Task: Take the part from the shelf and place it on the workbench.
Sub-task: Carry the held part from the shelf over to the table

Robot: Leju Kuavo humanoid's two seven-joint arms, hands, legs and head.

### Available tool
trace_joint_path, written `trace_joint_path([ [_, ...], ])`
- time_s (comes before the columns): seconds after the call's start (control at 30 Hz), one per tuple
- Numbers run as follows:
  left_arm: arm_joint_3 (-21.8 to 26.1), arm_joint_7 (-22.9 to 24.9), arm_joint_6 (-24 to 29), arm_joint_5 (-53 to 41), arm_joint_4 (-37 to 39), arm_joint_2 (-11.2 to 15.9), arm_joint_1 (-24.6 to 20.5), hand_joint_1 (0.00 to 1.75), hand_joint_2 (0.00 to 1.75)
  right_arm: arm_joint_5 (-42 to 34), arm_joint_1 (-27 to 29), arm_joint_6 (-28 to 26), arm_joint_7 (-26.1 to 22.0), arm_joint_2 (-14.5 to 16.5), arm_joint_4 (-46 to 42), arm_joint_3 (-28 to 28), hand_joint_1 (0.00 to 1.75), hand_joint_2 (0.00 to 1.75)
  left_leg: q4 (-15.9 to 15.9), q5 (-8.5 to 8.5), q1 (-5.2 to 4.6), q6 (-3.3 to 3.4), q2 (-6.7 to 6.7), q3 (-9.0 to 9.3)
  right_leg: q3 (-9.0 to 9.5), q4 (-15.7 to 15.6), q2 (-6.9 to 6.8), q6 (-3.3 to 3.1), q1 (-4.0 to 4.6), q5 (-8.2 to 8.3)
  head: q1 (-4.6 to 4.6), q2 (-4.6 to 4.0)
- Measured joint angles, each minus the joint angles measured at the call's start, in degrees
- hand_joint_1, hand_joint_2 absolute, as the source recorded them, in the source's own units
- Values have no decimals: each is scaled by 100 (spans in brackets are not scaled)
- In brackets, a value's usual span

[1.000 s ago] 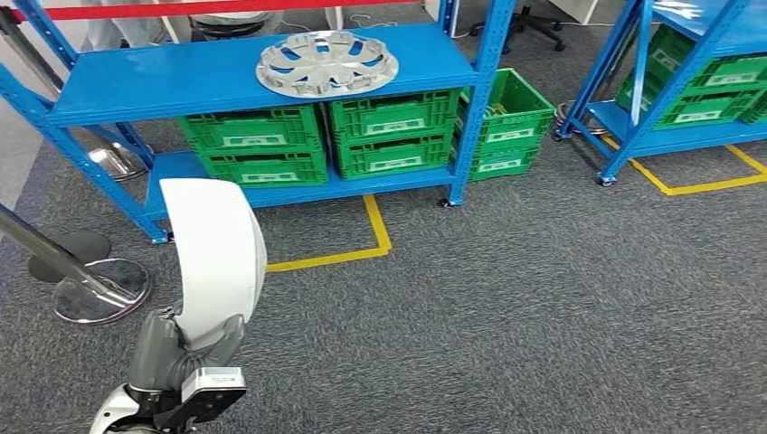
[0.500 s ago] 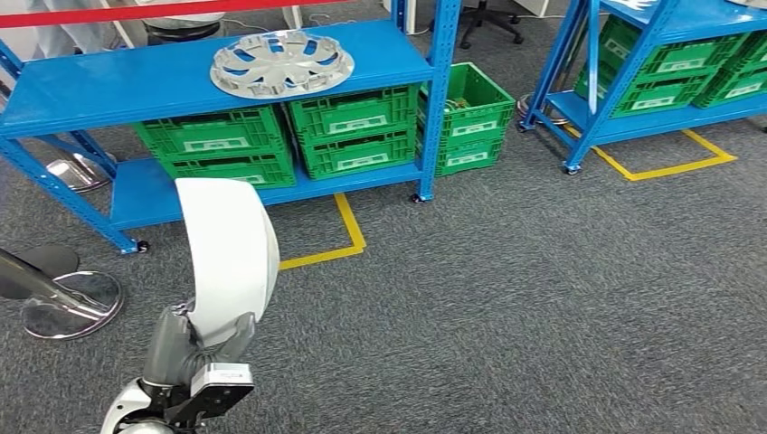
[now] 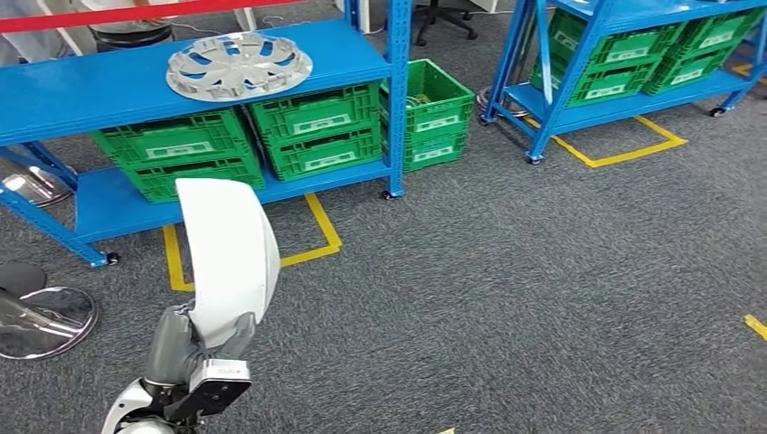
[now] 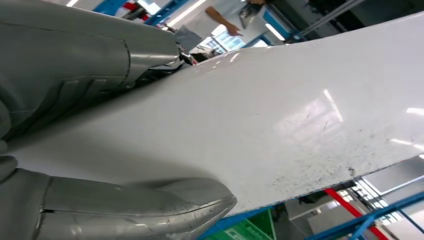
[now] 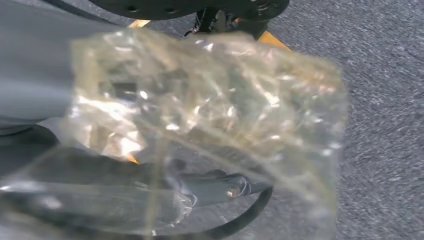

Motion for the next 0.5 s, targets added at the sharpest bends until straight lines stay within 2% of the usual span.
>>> trace_joint_path([
  [0.07, 3, -11, -16, 3, -2, -3, 4, 175, 175, 74, -21, -2, -37, 14, 2, -60, 0, 0, 9, -9, -1, -70, 51, 7, -19, -2, 74, -87, 12, 6, -10, 0],
  [0.13, 9, -18, -22, 5, -13, -4, 7, 175, 175, 165, -36, -3, -100, 28, 8, -139, 0, 0, 146, -150, 18, -146, -41, -33, -4, -9, 141, -165, -2, 40, -19, 0],
  [0.17, 15, -21, -27, 5, -20, -4, 10, 175, 175, 214, -54, -4, -142, 33, 10, -185, 0, 0, 380, -320, 28, -178, -131, -124, 3, -15, 178, -199, -12, 63, -21, 0],
  [0.23, 28, -25, -39, 2, -28, -3, 24, 175, 175, 296, -99, -4, -206, 37, 17, -279, 0, 0, 1173, -747, 38, -202, -283, -459, -18, -11, 267, -238, -5, 91, -27, 0],
  [0.27, 34, -25, -45, -1, -28, -2, 33, 175, 175, 322, -115, -3, -224, 37, 22, -323, 0, 0, 1538, -881, 39, -199, -308, -619, -28, -8, 320, -247, 6, 98, -25, 0],
  [0.3, 40, -25, -50, -3, -28, -2, 41, 175, 175, 341, -125, -1, -233, 38, 29, -361, 0, 0, 1730, -898, 37, -187, -315, -703, -32, -5, 375, -251, 19, 101, -26, 0],
  [0.33, 47, -25, -54, -4, -28, -2, 46, 175, 175, 351, -131, 1, -235, 38, 37, -393, 0, 0, 1684, -794, 34, -164, -323, -681, -29, -2, 432, -252, 31, 102, -26, 0],
  [0.37, 54, -25, -57, -4, -28, -2, 48, 175, 175, 359, -136, 2, -238, 39, 45, -418, 0, 0, 1405, -592, 27, -128, -352, -552, -21, -1, 493, -250, 44, 104, -26, 0],
  [0.43, 66, -25, -64, -4, -29, -2, 49, 175, 175, 379, -159, 5, -249, 47, 59, -457, 0, 0, 597, -187, 8, -10, -566, -185, -17, 7, 609, -235, 63, 111, -21, 0],
  [0.47, 70, -25, -68, -4, -31, -2, 48, 175, 175, 391, -175, 7, -258, 51, 63, -473, 0, 0, 282, -82, 2, 35, -666, -50, -35, 15, 665, -218, 67, 118, -23, 0],
  [0.5, 73, -25, -72, -5, -33, -2, 49, 175, 175, 404, -189, 9, -267, 56, 67, -488, 0, 0, 113, -52, -3, 63, -735, 12, -65, 22, 713, -194, 62, 130, -18, 0],
])
